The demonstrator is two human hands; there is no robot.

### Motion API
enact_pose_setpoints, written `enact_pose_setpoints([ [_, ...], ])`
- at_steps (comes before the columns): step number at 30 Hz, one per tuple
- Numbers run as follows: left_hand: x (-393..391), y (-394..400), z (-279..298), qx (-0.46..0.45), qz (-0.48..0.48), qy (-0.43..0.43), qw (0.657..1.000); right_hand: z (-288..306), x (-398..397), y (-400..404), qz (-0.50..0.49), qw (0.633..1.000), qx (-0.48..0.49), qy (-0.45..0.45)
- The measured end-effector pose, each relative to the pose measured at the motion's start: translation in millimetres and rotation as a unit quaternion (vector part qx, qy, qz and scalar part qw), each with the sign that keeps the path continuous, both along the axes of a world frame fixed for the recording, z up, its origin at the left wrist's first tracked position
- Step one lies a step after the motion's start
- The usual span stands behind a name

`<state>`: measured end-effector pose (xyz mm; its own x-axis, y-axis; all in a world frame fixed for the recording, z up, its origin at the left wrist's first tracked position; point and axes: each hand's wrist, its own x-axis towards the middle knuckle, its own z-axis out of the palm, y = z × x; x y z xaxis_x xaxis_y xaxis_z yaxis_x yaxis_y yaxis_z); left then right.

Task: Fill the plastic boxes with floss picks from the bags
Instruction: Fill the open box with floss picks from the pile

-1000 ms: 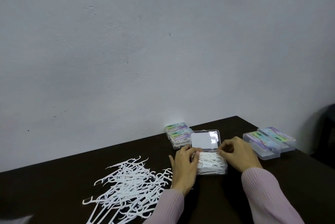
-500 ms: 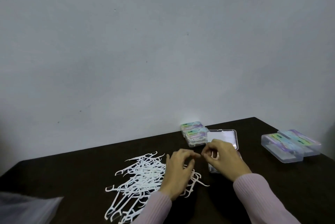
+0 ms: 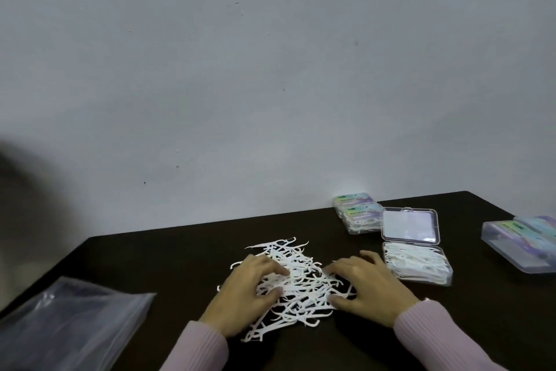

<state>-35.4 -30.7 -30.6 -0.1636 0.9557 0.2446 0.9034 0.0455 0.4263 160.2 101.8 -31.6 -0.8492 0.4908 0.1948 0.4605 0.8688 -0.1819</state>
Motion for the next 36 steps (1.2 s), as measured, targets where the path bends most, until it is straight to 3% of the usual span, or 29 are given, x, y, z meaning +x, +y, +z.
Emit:
enact_pose_setpoints([
  [4, -11.4, -5.1, 0.3, -0.037, 0.008, 0.036, 0.999, 0.4, -4.1, -3.4, 0.005, 1.000, 0.003, 0.011],
  [10, -10.2, -2.5, 0.4, -0.010, 0.012, 0.012, 1.000, 4.0, -4.6, -6.6, 0.017, 0.999, 0.043, 0.012],
  [16, -12.1, -5.2, -0.9, -0.002, 0.001, -0.014, 1.000, 2.5, -5.1, -11.5, 0.030, 1.000, 0.005, -0.005],
  [28, -6.0, -3.2, -1.9, 0.022, 0.035, -0.013, 0.999, -4.5, -8.6, -6.4, 0.033, 0.988, 0.111, 0.105],
  [36, -0.8, -5.1, 3.8, 0.080, 0.048, -0.014, 0.996, 0.7, -3.8, -1.0, 0.029, 0.985, 0.031, 0.168],
])
